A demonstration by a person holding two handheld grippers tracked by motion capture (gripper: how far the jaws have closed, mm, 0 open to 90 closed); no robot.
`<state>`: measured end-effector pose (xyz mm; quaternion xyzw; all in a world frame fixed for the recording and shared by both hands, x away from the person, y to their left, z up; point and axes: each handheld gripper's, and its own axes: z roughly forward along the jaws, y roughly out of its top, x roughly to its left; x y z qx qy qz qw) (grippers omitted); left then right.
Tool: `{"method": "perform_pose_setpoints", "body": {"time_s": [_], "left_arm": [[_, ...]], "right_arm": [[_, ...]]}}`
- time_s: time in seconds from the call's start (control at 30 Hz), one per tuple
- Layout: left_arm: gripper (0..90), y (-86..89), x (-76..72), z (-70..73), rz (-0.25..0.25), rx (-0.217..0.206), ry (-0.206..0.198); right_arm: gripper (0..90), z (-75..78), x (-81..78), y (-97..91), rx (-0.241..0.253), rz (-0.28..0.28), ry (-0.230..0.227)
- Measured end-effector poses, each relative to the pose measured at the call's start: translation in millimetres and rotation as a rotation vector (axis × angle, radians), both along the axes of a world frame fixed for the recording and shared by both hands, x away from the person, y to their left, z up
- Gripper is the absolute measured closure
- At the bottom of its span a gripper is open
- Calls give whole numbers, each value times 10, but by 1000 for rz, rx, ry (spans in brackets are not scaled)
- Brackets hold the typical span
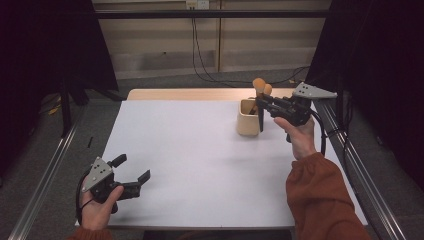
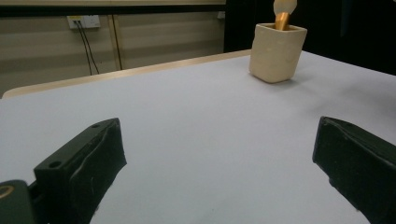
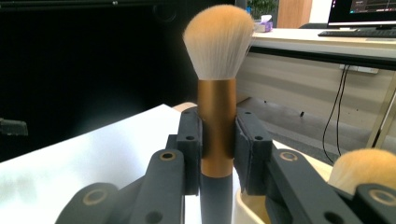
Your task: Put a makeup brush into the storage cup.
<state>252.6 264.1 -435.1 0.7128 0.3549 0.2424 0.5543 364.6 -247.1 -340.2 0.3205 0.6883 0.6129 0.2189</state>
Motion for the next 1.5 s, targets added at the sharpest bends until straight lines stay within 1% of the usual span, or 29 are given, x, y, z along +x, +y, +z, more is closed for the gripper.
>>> {"method": "perform_pose_setpoints", "body": {"time_s": [0.23, 0.57, 0.7, 0.87, 0.9, 0.97, 1.13, 1.2, 1.4, 1.5], "left_arm": [[21, -1, 0, -1, 0, 0, 1], [21, 0, 2, -1, -3, 3, 0], [20, 1, 3, -1, -1, 1, 3], [20, 2, 3, -1, 0, 0, 3], [20, 6, 3, 0, 0, 1, 3], [20, 9, 3, -1, 1, 1, 4], [20, 2, 5, -2, -1, -1, 2], [20, 3, 7, -2, -1, -1, 3], [20, 9, 7, 1, -2, 0, 4], [20, 9, 7, 1, -2, -1, 3]], "right_arm": [[740, 96, 93, 3, 4, -24, -1], [740, 202, 202, -42, -13, -65, -3], [740, 219, 254, -37, -25, -71, 0], [740, 239, 324, -10, -25, -82, 0], [740, 249, 341, -6, -30, -85, -2], [740, 269, 372, 3, -23, -89, -4], [740, 320, 444, 32, -36, -95, -15], [740, 324, 472, 41, -27, -98, -19], [740, 322, 555, 59, -43, -112, -12], [740, 323, 593, 71, -41, -118, -16]]}}
